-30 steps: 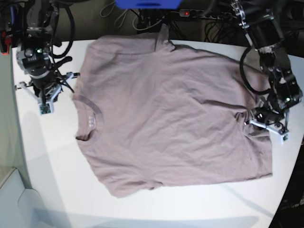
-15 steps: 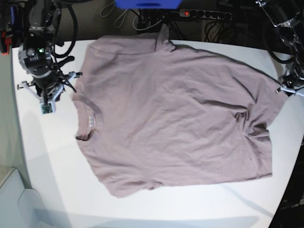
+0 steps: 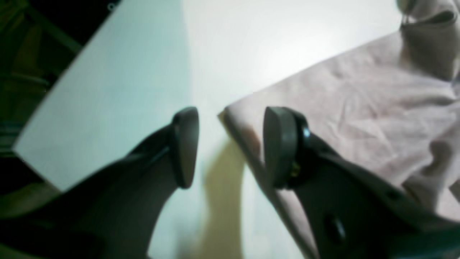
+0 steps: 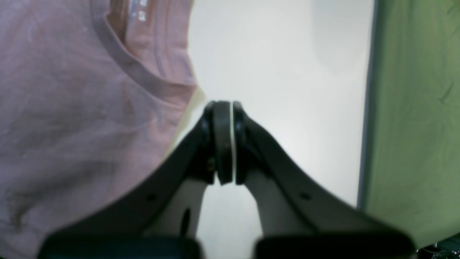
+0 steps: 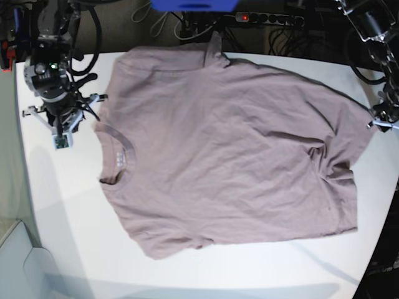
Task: Layout the t-shirt on the table in an organized manner, then fold the t-shirt properly
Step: 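Grasp the shirt side edge with the left gripper and the collar corner with the right, then pull the shirt shoulder and side apart with both grippers to straighten it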
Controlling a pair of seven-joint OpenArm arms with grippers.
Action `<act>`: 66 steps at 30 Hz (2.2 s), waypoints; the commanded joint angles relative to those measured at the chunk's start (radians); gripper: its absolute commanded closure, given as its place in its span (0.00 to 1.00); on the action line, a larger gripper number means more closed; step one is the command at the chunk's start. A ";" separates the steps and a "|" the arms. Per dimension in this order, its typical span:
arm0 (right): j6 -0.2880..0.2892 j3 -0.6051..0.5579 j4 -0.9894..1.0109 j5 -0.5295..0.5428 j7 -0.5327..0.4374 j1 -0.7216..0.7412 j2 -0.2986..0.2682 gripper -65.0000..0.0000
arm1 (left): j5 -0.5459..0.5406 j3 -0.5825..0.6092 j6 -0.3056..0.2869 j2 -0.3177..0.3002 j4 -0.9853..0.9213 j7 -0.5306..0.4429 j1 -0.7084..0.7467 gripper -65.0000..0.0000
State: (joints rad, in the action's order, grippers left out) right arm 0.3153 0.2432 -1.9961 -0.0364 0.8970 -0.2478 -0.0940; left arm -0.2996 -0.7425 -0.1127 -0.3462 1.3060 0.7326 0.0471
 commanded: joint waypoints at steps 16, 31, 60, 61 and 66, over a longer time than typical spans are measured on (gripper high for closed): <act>-0.002 0.005 -0.015 0.002 -0.019 -0.003 -0.011 1.00 | 0.000 0.077 0.000 -0.023 -0.093 -0.026 -0.079 0.56; -0.002 0.005 -0.013 0.002 -0.019 0.002 -0.011 1.00 | 0.003 0.080 0.000 -0.027 -0.101 -0.025 -0.043 0.56; 0.135 -0.077 -0.016 0.002 0.023 -0.173 0.191 0.93 | 0.086 0.182 0.000 -0.001 -0.088 -0.017 0.049 1.00; 0.135 -0.098 -0.019 0.002 0.035 -0.187 0.188 0.87 | 0.086 0.179 0.000 0.005 -0.088 -0.017 0.049 1.00; 0.135 -0.164 -0.024 0.003 0.026 -0.282 0.202 0.55 | 0.087 0.183 0.000 0.011 -0.082 -0.017 0.049 1.00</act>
State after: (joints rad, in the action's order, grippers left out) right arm 0.4450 0.0807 -2.0018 -0.0448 0.9337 -0.5228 0.1024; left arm -0.2207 -0.5621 -0.1116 -0.3351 1.2308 0.6418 0.0860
